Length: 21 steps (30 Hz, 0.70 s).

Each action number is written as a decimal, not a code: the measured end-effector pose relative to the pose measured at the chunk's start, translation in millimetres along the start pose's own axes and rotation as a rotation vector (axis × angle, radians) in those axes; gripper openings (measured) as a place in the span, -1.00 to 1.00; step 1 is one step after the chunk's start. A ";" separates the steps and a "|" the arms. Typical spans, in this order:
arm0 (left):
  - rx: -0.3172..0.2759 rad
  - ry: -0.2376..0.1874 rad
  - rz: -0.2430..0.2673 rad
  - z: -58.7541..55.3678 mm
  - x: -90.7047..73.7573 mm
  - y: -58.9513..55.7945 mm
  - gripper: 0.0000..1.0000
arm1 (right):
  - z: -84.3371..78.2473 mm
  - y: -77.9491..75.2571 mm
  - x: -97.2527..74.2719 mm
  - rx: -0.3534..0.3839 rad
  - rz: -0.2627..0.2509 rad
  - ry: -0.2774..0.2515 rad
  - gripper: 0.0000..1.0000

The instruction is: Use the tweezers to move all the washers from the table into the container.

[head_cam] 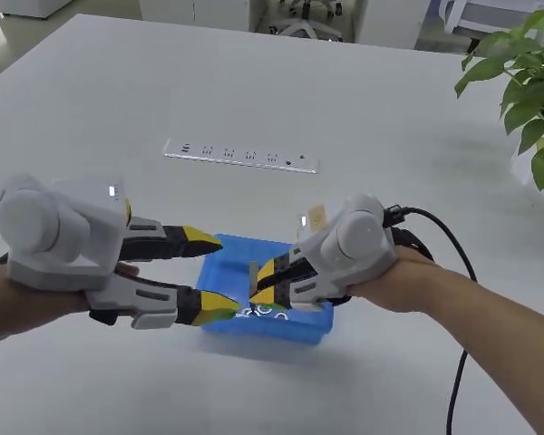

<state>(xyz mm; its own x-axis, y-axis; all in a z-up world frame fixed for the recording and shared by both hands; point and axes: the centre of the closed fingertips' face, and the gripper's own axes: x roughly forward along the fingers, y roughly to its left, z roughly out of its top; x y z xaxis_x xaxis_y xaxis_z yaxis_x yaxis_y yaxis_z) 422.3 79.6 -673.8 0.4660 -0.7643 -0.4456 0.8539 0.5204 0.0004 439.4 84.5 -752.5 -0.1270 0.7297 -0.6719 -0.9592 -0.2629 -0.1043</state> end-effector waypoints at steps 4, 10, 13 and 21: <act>0.031 0.005 -0.011 3.4 7.3 1.6 -0.33 | -0.2 1.2 0.9 -0.002 0.003 0.000 -0.84; 0.072 0.013 -0.033 6.9 18.1 3.7 -0.51 | -0.4 1.8 1.1 -0.007 0.007 0.003 -0.84; 0.093 0.026 -0.045 4.8 22.1 3.4 -0.61 | -0.6 2.0 1.1 -0.013 0.008 0.003 -0.84; 0.111 0.046 -0.069 0.3 27.7 1.5 -0.72 | -0.3 2.8 1.0 -0.031 0.010 0.008 -0.83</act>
<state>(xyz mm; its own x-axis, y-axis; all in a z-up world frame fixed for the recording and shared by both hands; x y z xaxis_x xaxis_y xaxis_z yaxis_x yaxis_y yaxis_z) 436.6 59.1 -685.9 0.3961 -0.7773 -0.4888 0.9053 0.4195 0.0665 436.6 84.3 -753.7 -0.1344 0.7221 -0.6786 -0.9496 -0.2896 -0.1201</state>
